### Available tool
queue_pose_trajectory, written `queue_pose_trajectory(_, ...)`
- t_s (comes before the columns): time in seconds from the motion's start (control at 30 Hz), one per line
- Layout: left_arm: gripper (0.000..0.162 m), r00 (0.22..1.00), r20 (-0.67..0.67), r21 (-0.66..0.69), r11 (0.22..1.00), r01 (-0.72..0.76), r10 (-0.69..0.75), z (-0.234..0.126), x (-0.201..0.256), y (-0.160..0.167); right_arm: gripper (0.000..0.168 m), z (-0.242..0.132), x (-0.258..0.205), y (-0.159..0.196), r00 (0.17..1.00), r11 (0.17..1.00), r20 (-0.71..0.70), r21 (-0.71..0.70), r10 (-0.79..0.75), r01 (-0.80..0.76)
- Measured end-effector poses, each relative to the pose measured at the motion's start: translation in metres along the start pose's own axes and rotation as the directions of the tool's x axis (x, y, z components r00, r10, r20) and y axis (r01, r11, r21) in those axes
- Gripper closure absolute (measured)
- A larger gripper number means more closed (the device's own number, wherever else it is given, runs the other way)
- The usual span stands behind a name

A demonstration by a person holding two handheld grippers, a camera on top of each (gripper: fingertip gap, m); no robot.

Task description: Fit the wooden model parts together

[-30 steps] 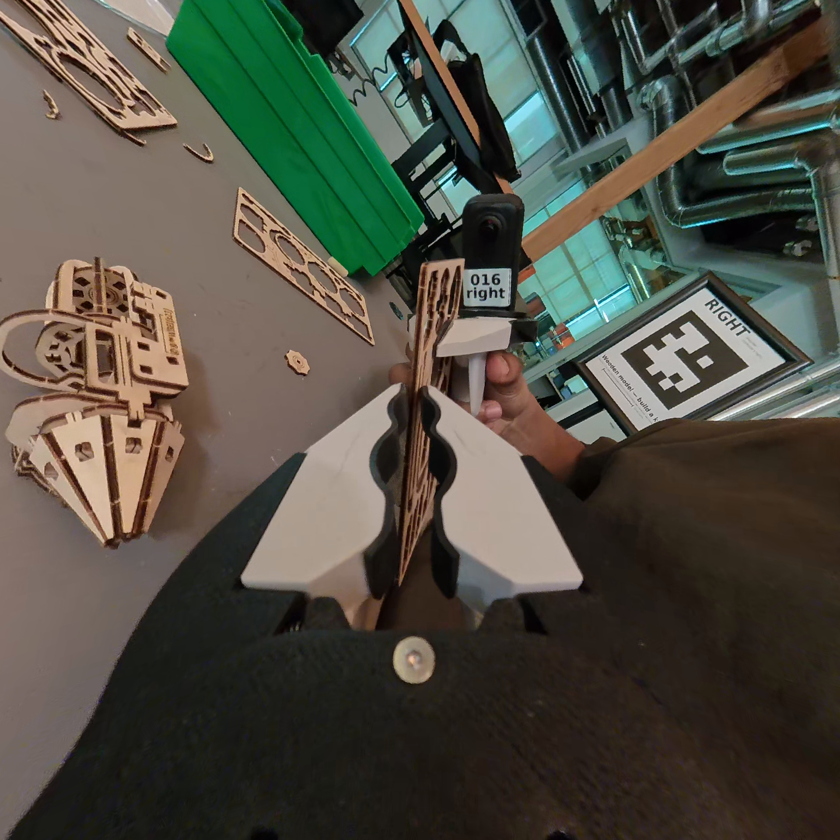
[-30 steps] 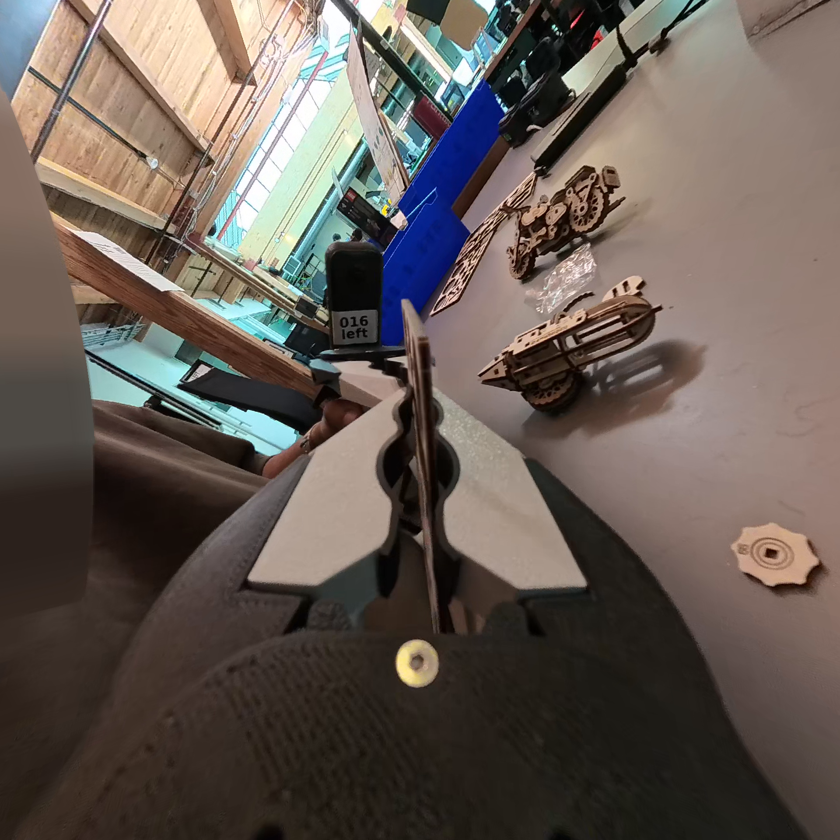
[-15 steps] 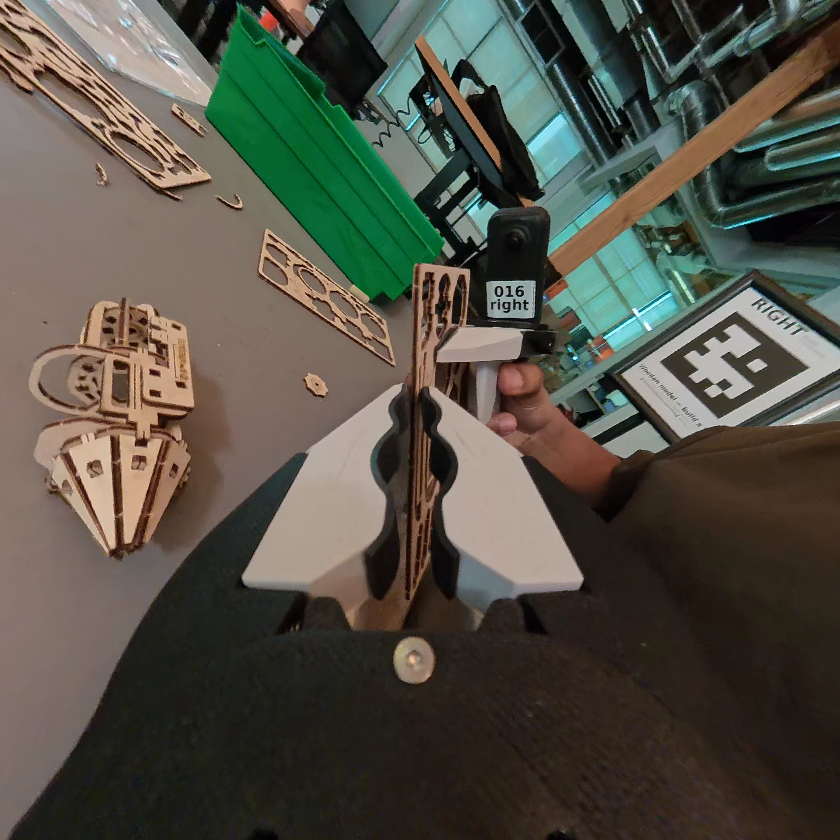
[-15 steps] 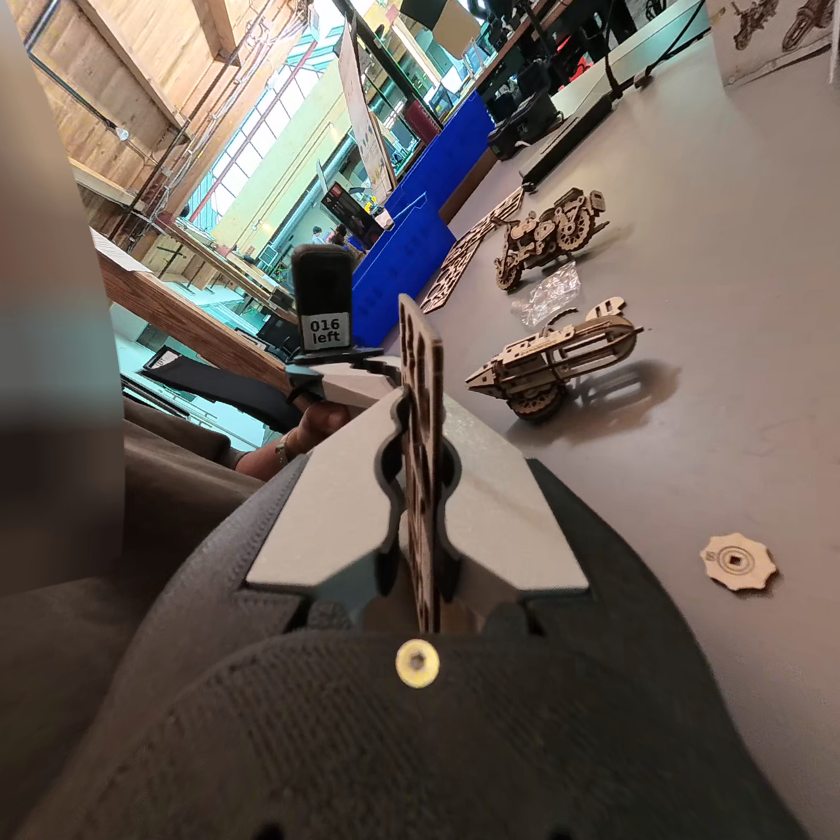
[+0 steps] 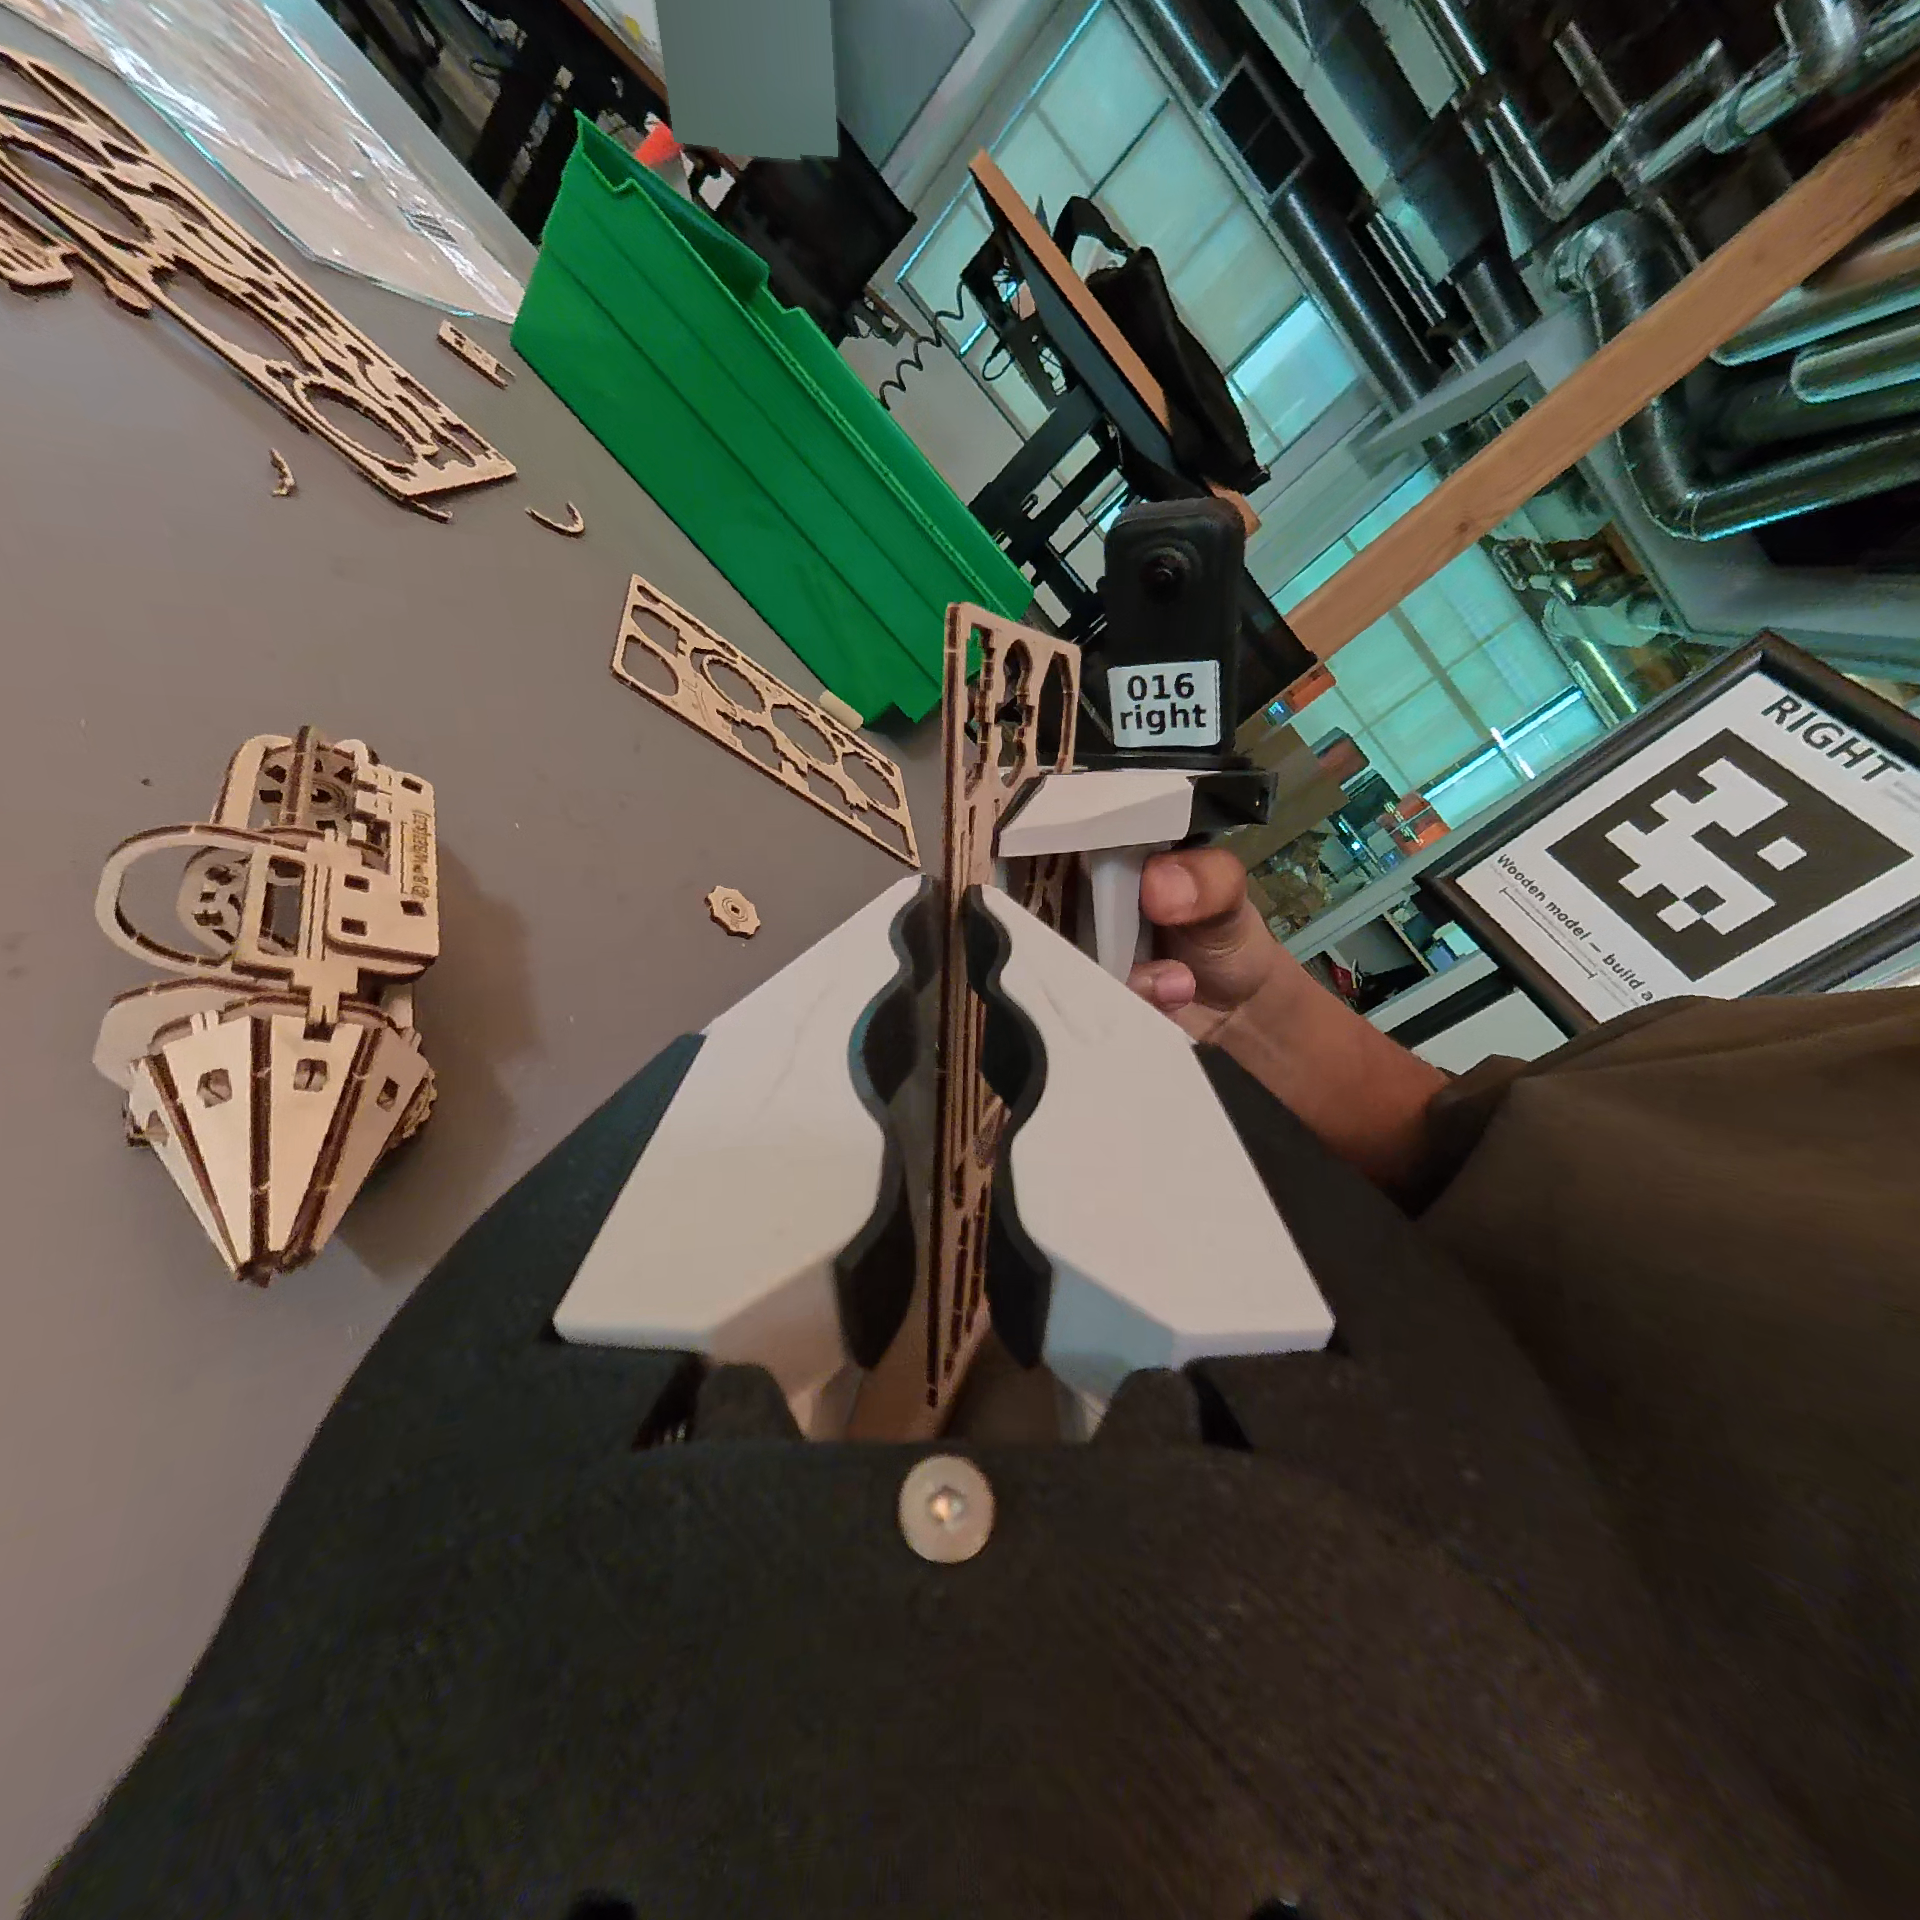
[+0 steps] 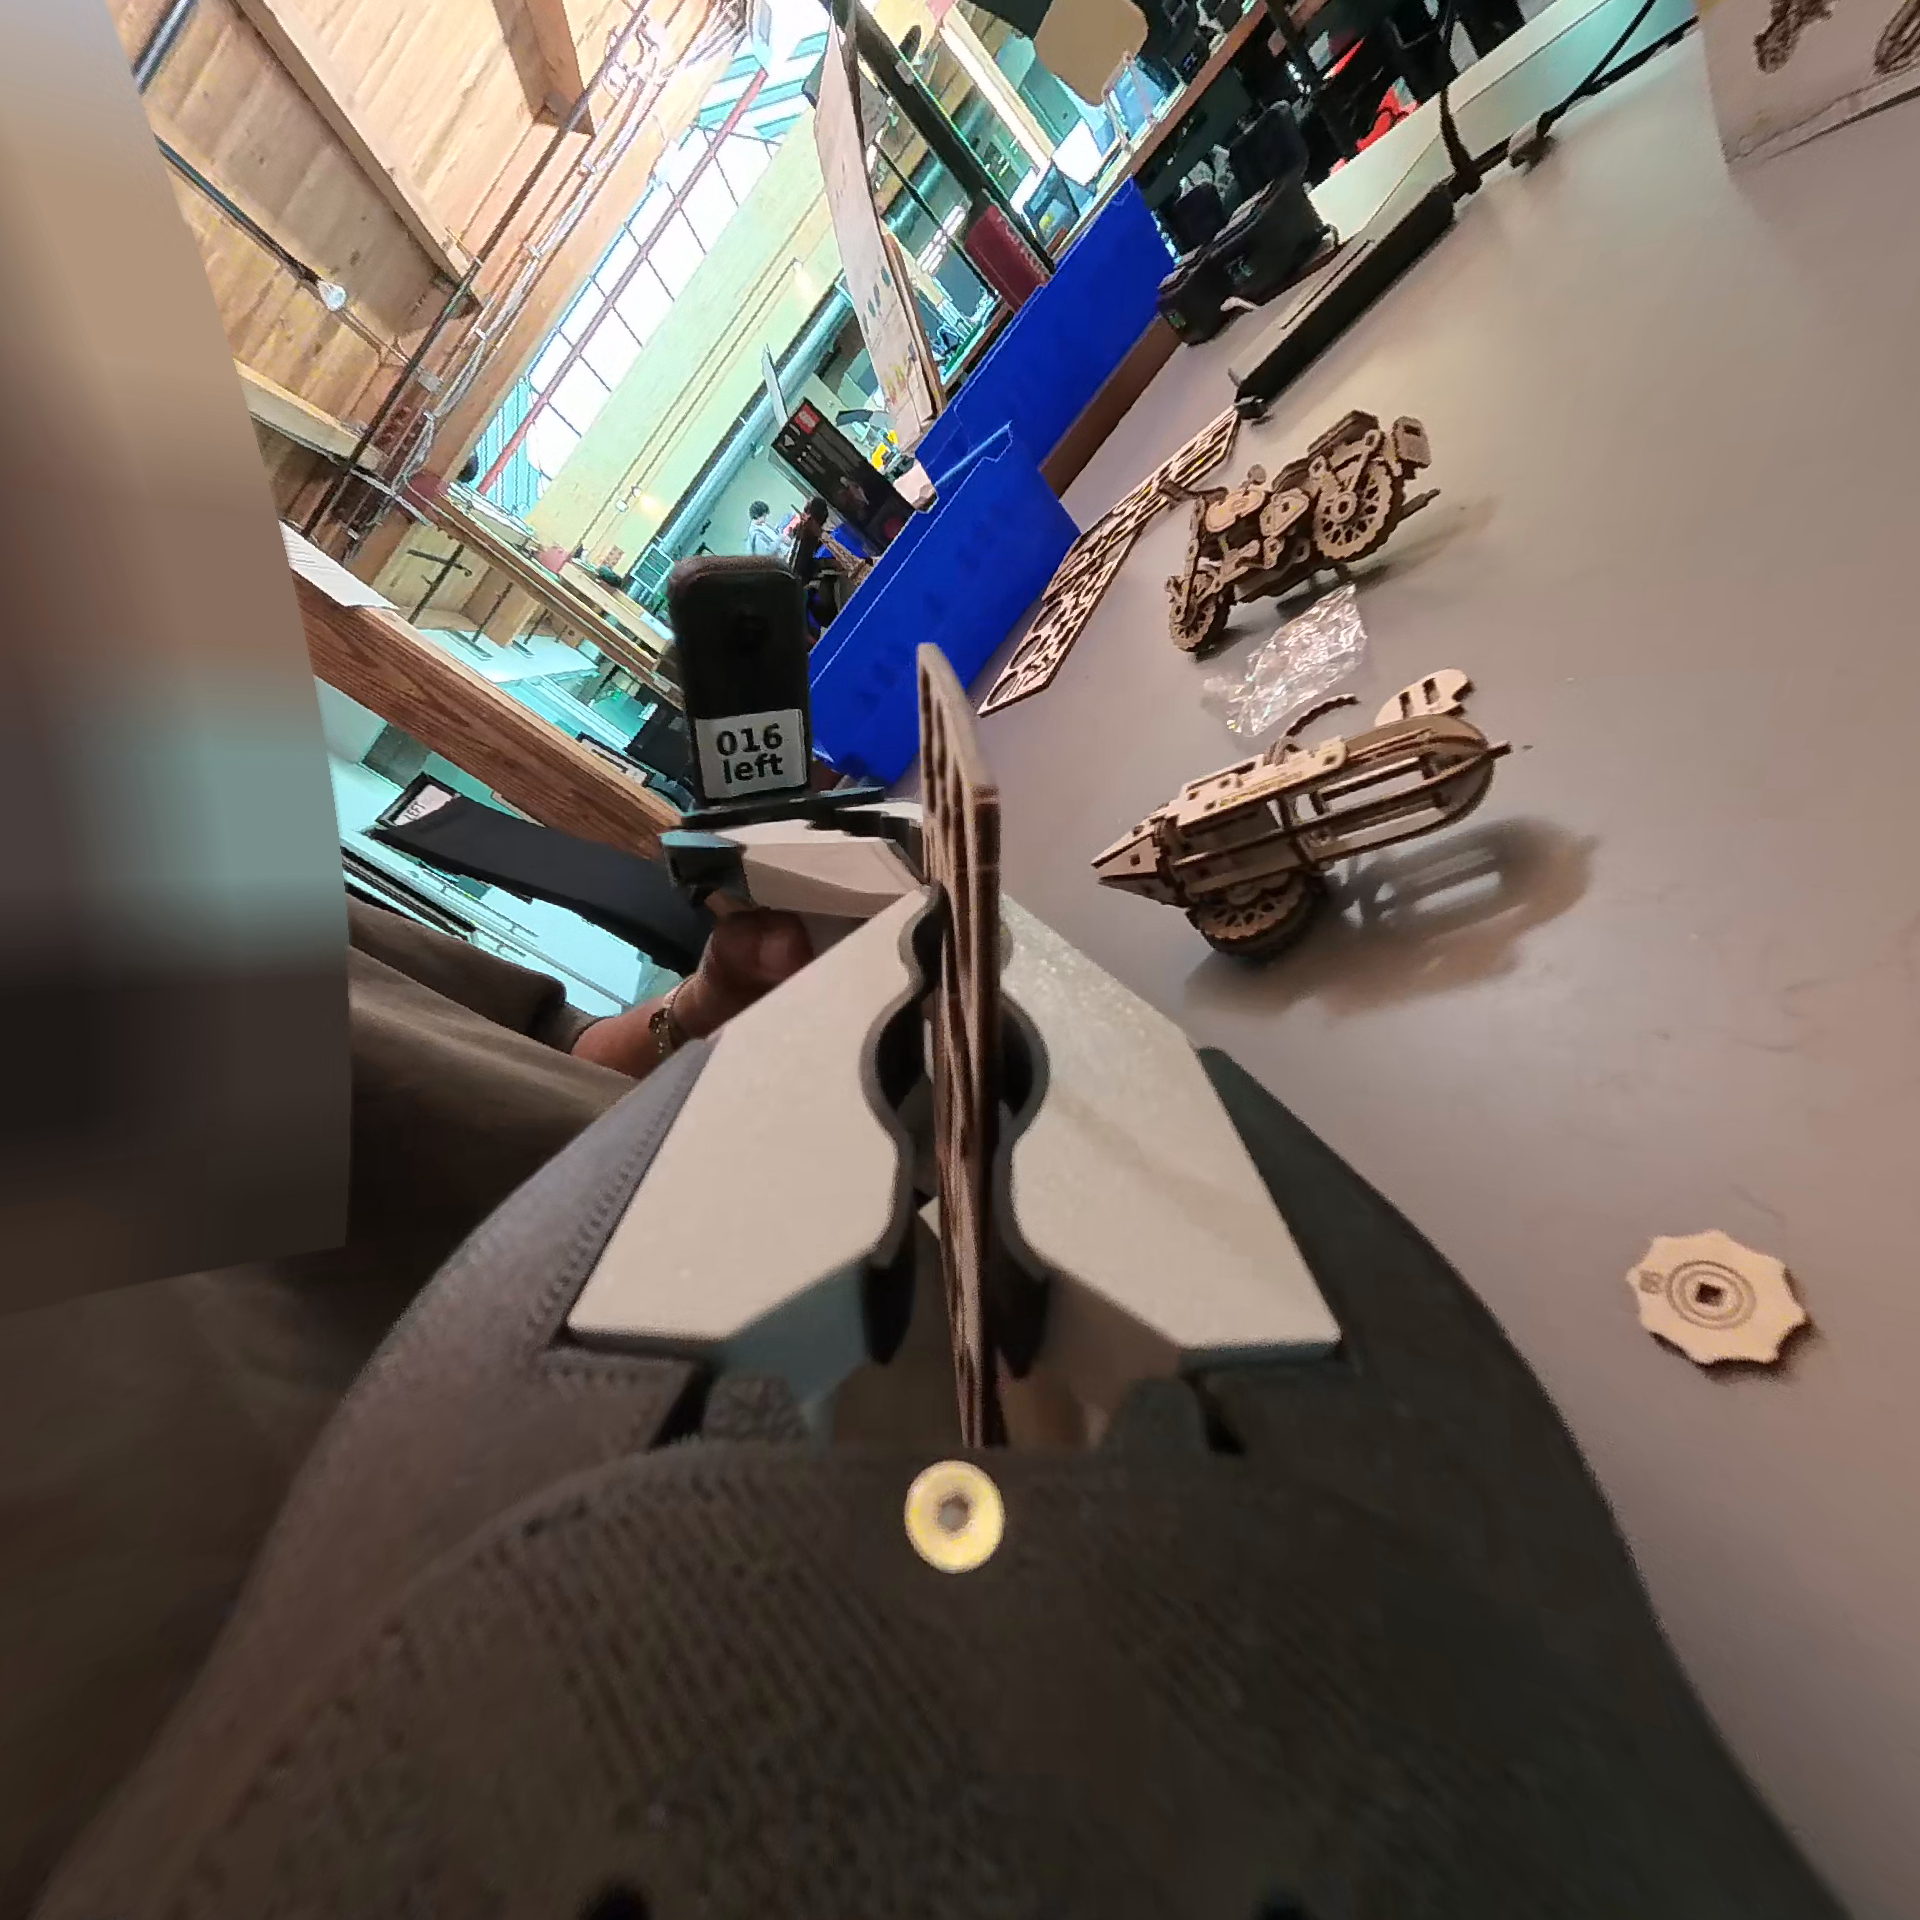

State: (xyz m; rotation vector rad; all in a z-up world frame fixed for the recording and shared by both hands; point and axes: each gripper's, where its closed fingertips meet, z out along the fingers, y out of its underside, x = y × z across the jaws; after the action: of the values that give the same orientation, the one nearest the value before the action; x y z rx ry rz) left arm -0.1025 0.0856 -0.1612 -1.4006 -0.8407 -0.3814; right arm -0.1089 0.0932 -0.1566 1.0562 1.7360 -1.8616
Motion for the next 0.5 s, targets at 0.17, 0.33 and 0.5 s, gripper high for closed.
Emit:
queue_pose_trajectory(0.17, 0.159, 0.991, 0.067, -0.021, 0.993, -0.113, 0.114, 0.003, 0.002, 0.002, 0.163, -0.003, 0.005, 0.000, 1.000, 1.000, -0.003, -0.012, -0.013, 0.013)
queue_pose_trajectory(0.33, 0.160, 0.979, 0.113, -0.031, 0.986, -0.166, 0.168, 0.003, 0.000, 0.002, 0.160, -0.002, 0.009, 0.001, 0.998, 0.998, -0.040, -0.029, -0.049, 0.048)
queue_pose_trajectory(0.5, 0.160, 0.974, 0.145, -0.032, 0.985, -0.169, 0.172, 0.004, -0.006, 0.004, 0.156, -0.001, 0.016, 0.003, 0.993, 0.998, -0.102, -0.032, -0.063, 0.060)
